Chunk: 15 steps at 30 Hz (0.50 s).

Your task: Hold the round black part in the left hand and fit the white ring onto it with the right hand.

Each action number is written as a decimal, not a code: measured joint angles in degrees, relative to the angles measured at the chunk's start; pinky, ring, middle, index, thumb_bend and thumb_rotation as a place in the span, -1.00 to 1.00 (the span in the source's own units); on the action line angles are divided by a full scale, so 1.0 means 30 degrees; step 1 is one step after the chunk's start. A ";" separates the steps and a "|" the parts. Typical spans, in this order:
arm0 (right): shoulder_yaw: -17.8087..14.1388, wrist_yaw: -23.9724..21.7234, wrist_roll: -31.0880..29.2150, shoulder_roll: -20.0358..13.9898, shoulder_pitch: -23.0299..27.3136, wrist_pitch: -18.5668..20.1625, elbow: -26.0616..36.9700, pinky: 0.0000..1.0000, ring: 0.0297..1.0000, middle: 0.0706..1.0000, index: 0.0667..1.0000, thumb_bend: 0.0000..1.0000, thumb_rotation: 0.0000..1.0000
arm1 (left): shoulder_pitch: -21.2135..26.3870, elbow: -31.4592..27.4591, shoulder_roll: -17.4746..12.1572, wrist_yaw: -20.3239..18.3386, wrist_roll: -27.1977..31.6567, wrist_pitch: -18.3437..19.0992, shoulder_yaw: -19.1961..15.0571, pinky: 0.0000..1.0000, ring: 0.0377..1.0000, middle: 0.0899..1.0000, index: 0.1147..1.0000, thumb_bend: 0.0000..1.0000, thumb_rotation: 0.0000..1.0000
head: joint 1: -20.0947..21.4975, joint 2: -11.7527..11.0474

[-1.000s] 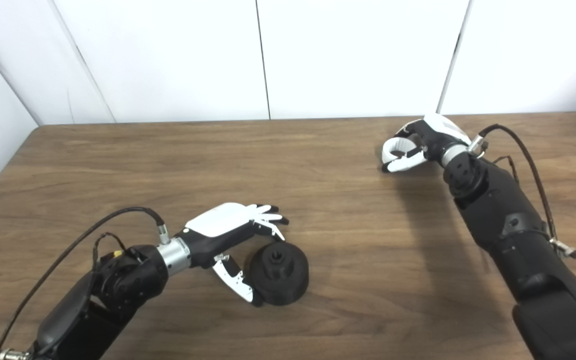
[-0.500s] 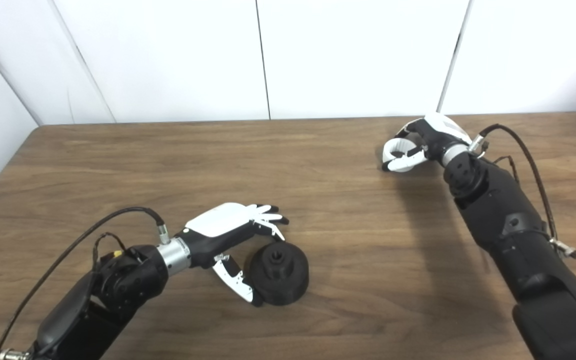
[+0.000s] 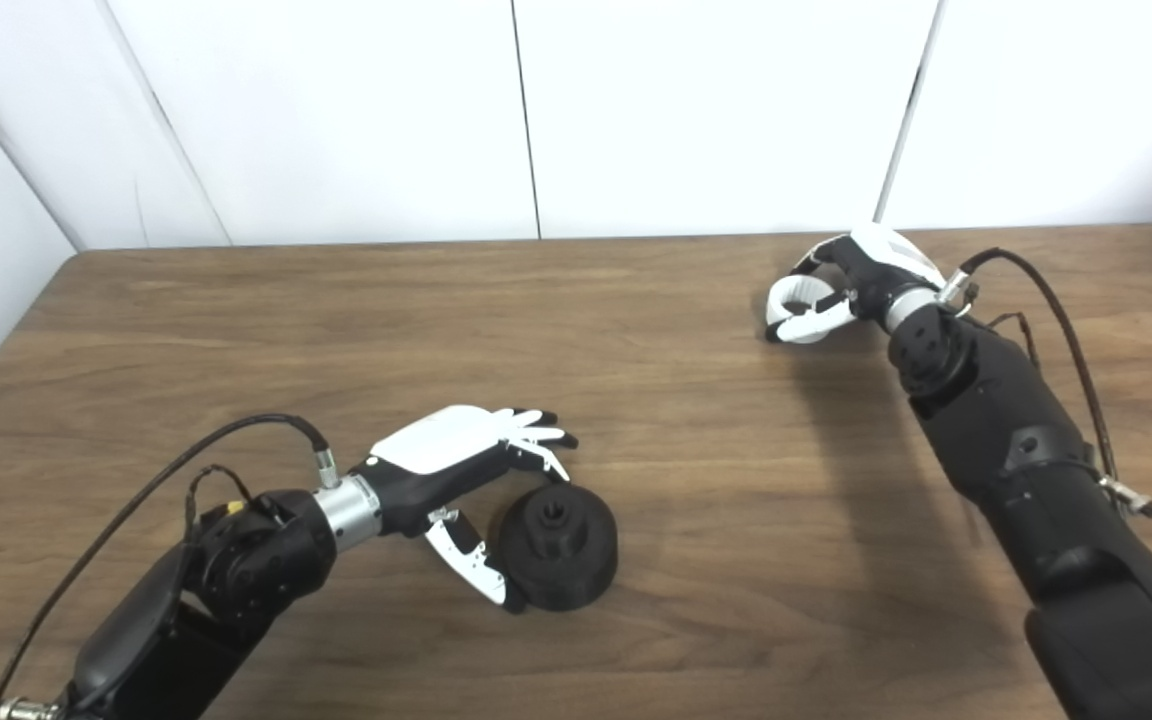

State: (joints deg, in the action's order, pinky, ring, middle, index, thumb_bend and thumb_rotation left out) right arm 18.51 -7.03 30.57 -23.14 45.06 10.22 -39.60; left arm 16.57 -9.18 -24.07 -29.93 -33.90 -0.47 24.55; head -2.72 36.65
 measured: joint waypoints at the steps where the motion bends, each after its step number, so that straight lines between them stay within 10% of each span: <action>1: -0.0054 0.0038 -0.0058 0.0000 0.0002 -0.0034 0.0013 0.77 0.92 0.76 -0.07 0.05 -0.68 | 0.0000 0.0001 0.0000 0.0001 0.0000 0.0000 0.0001 1.00 1.00 0.87 0.18 0.75 -0.35 | -0.0029 0.0000; 15: -0.0089 0.0106 -0.0022 -0.0008 0.0000 -0.0051 0.0146 0.84 0.94 0.76 -0.08 0.03 -0.69 | -0.0001 0.0015 0.0000 0.0039 -0.0004 -0.0036 0.0005 1.00 1.00 0.86 0.17 0.75 -0.39 | 0.0000 -0.0059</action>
State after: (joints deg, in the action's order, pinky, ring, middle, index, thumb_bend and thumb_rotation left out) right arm 18.24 -6.71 30.51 -23.17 45.06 10.07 -39.16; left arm 16.56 -9.14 -24.07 -29.81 -33.91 -0.58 24.56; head -2.72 36.47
